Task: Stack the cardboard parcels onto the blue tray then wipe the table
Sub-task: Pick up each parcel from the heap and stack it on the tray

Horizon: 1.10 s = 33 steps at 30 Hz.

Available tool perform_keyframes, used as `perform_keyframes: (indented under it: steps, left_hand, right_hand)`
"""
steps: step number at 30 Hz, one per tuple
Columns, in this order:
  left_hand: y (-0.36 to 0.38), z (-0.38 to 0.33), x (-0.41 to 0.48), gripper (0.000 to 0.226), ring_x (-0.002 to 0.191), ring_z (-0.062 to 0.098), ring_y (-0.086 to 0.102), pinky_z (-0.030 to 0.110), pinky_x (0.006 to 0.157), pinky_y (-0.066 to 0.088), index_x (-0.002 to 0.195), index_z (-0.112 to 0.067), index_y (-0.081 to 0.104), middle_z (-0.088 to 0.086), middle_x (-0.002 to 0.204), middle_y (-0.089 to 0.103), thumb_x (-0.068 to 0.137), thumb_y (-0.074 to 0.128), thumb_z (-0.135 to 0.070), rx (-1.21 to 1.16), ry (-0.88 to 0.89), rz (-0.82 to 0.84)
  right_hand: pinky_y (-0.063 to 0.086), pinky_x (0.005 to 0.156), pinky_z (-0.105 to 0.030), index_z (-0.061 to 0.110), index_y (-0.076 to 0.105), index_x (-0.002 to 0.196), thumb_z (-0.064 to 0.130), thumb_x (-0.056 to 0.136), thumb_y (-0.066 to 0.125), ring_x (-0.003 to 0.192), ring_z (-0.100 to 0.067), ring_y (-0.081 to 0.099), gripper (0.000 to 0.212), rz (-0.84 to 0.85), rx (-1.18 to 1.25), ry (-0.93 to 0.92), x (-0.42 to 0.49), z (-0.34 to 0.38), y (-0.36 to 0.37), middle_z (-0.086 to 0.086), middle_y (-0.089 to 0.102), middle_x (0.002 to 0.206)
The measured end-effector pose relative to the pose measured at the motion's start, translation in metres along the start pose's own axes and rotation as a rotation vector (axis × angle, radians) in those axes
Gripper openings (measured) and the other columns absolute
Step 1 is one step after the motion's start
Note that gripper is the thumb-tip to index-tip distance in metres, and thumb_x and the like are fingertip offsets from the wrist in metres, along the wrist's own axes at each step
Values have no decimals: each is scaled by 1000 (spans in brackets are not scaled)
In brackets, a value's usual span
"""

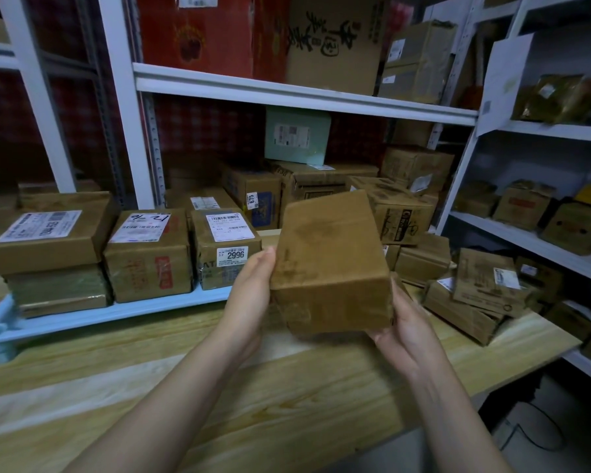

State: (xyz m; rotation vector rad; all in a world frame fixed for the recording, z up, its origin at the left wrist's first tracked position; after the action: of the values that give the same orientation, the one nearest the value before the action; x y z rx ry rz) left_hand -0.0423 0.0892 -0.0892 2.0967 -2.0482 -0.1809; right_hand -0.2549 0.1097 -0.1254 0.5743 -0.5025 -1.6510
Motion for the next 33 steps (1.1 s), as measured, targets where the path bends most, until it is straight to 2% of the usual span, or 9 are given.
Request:
perform_keyframes:
  steps: [3, 7, 12, 15, 21, 24, 27, 30, 33]
  left_hand:
    - [1, -3, -1, 28, 105, 7, 64, 25, 81, 49, 118, -24, 66, -9, 114, 70, 101, 46, -31, 31, 29, 29]
    - [-4, 0, 3, 30, 115, 6, 59, 25, 98, 46, 127, -22, 63, -9, 124, 65, 100, 49, -21, 95, 58, 17]
    - [-9, 7, 5, 27, 90, -1, 60, 19, 80, 47, 123, -21, 62, -11, 99, 68, 100, 50, -14, 155, 71, -42]
    - [-8, 7, 4, 27, 86, -8, 59, 6, 70, 44, 123, -19, 63, -10, 106, 69, 100, 49, -14, 178, 49, -51]
    - [4, -2, -4, 29, 111, 7, 52, 25, 94, 38, 127, -31, 56, -9, 123, 58, 103, 39, -32, 133, 19, -18]
    - [7, -1, -5, 30, 102, 13, 59, 30, 86, 47, 115, -33, 62, -8, 117, 66, 103, 35, -41, 96, -29, 13]
    - [6, 3, -5, 30, 105, 14, 65, 41, 99, 48, 116, -37, 64, -10, 110, 72, 99, 42, -44, 92, -34, 36]
    - [3, 5, -7, 29, 101, 17, 69, 42, 96, 51, 115, -32, 67, -7, 104, 75, 97, 46, -43, 40, -54, 33]
    - [3, 7, -8, 33, 92, 18, 72, 34, 76, 54, 112, -25, 70, -1, 99, 76, 99, 45, -42, -53, -99, 44]
  right_hand:
    - [50, 100, -52, 9, 55, 138, 18, 96, 58, 130, -34, 55, 44, -15, 41, -20, 1, 0, -1, -19, 60, 137]
    - [47, 106, -51, 2, 61, 128, 19, 87, 61, 123, -32, 61, 45, -13, 57, -39, -2, 3, 1, -22, 65, 127]
    - [45, 107, -48, 5, 60, 130, 17, 92, 58, 126, -29, 59, 40, 32, 64, -67, -4, 6, 4, -20, 64, 131]
    - [42, 112, -48, 5, 57, 136, 13, 89, 60, 130, -30, 55, 48, 57, 53, -95, -5, 10, 6, -20, 61, 135]
    - [46, 106, -42, 14, 57, 136, 5, 85, 60, 120, -23, 61, 52, 86, -68, -165, -9, 15, 11, -7, 69, 126]
    - [48, 102, -39, 17, 63, 125, -4, 86, 57, 116, -22, 63, 44, 69, -125, -159, -13, 17, 9, -6, 70, 120]
    - [49, 100, -37, 17, 66, 118, -10, 90, 52, 110, -21, 66, 41, 64, -167, -189, -16, 19, 12, -1, 76, 106]
    - [46, 106, -42, 17, 66, 114, -10, 93, 50, 121, -25, 60, 38, 41, -174, -201, -15, 18, 11, -6, 65, 130]
    - [44, 110, -47, 18, 68, 113, -9, 93, 52, 133, -24, 52, 38, 24, -191, -199, -12, 16, 9, -5, 49, 149]
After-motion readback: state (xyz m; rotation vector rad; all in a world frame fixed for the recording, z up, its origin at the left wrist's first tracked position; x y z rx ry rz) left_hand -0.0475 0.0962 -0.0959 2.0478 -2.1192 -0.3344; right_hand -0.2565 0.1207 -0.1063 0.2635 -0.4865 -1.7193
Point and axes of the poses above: each hand's wrist, its own x-axis towards the middle knuckle, its own y-axis out of the palm, z = x × y, the point moved 6 cm from there along x, towards the middle knuckle
